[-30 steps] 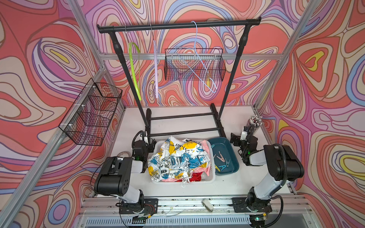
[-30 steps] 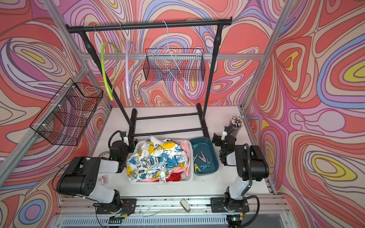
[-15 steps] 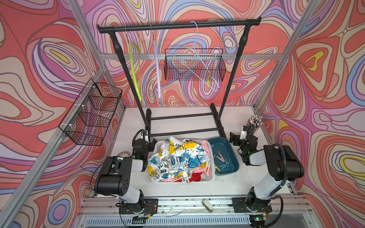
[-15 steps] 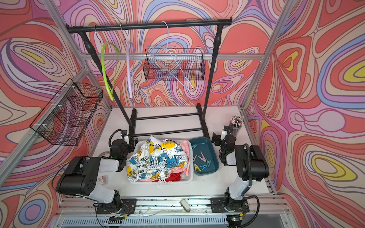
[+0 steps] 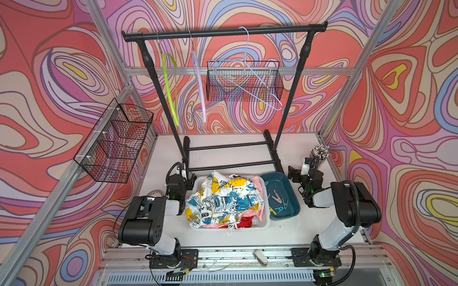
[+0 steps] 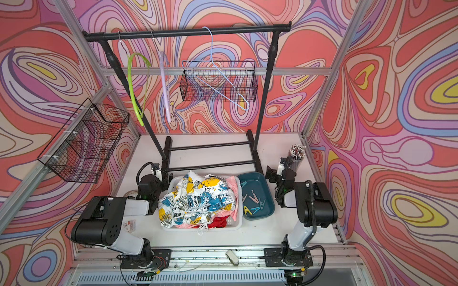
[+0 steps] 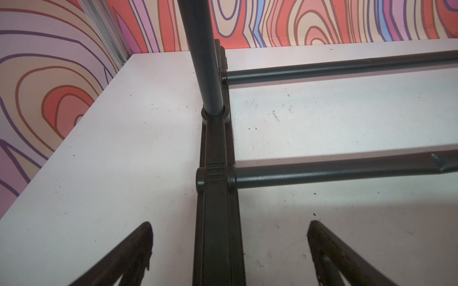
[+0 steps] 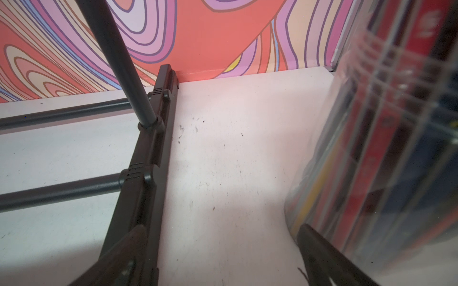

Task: Remove the clothespins securing shorts to the hanger
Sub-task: Reset both arms

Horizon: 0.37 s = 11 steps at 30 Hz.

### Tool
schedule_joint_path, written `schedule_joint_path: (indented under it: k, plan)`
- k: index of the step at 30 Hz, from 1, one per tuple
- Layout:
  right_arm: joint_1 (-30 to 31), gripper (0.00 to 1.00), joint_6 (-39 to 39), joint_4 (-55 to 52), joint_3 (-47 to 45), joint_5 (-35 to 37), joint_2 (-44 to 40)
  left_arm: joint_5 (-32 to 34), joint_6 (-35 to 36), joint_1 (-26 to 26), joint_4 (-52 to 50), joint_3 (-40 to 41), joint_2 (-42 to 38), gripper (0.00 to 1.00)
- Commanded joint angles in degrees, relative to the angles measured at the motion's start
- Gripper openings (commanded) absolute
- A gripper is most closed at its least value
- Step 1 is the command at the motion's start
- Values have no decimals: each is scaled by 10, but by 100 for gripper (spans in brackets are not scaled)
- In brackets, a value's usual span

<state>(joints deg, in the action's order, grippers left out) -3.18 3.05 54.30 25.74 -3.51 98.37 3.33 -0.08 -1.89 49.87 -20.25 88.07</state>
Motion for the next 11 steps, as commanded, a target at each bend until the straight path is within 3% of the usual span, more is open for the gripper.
schedule_joint_path:
  k: [1, 11]
  plan:
    - [4, 98, -8, 7, 8, -4, 1, 4, 5, -1, 14, -13, 2, 100]
    - [11, 98, -12, 3, 10, 11, 0, 4, 5, -1, 14, -13, 2, 100]
